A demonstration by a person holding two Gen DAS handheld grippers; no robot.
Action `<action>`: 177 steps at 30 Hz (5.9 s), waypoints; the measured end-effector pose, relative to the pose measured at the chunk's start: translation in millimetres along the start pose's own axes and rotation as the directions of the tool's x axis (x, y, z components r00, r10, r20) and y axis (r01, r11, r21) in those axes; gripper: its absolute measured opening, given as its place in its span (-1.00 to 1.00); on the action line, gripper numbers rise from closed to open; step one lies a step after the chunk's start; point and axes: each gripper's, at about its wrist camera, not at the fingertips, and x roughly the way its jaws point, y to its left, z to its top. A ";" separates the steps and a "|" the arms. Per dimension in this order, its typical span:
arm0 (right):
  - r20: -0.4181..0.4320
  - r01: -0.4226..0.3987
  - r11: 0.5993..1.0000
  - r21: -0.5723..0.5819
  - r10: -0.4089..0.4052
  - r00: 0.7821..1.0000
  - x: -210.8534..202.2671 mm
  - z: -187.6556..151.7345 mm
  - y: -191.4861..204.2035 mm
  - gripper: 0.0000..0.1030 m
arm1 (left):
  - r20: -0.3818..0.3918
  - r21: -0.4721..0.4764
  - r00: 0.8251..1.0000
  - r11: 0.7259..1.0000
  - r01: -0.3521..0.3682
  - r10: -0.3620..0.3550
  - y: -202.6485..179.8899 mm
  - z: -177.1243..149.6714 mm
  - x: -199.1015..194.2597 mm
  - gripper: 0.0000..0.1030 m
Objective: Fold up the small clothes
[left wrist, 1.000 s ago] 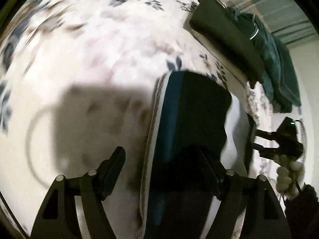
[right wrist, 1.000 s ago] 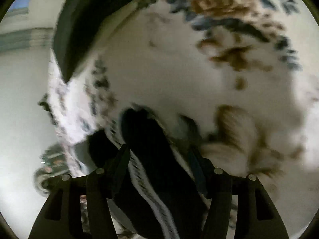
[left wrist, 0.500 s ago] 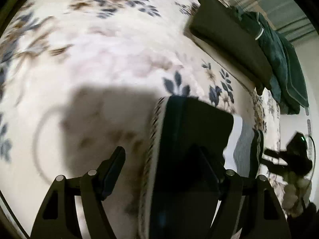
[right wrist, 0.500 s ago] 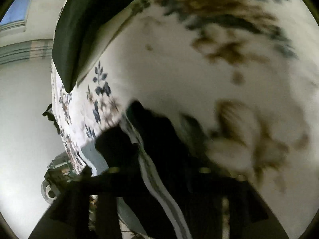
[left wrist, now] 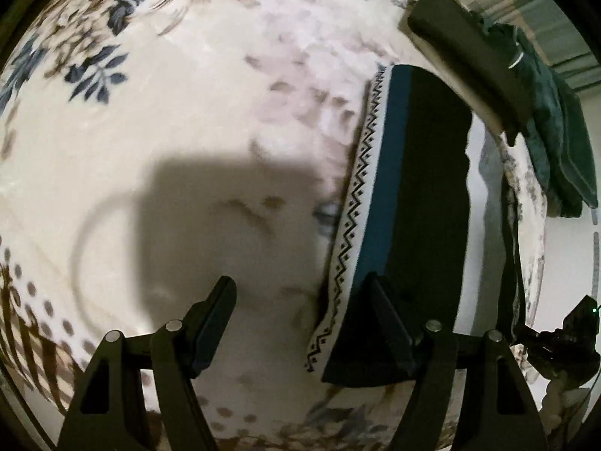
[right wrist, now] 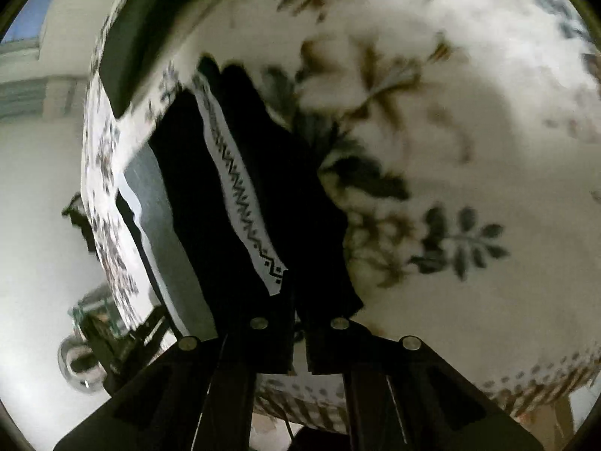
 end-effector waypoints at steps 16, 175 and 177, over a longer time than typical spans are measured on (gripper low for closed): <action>0.030 -0.099 0.988 -0.115 0.103 0.994 13.9 92.7 27.4 0.15 | 0.045 0.062 0.989 0.989 0.136 -0.139 -34.4 88.7 24.0 0.40; -0.099 -0.438 0.870 -0.224 0.427 0.899 8.0 340.3 229.1 -0.42 | 0.021 0.227 0.894 0.873 0.431 -0.447 -216.6 351.3 -0.4 -0.62; -0.089 -0.418 0.881 -0.220 0.409 0.908 15.0 359.0 233.4 -0.42 | 0.017 0.231 0.907 0.884 0.406 -0.421 -222.7 369.7 17.2 -0.62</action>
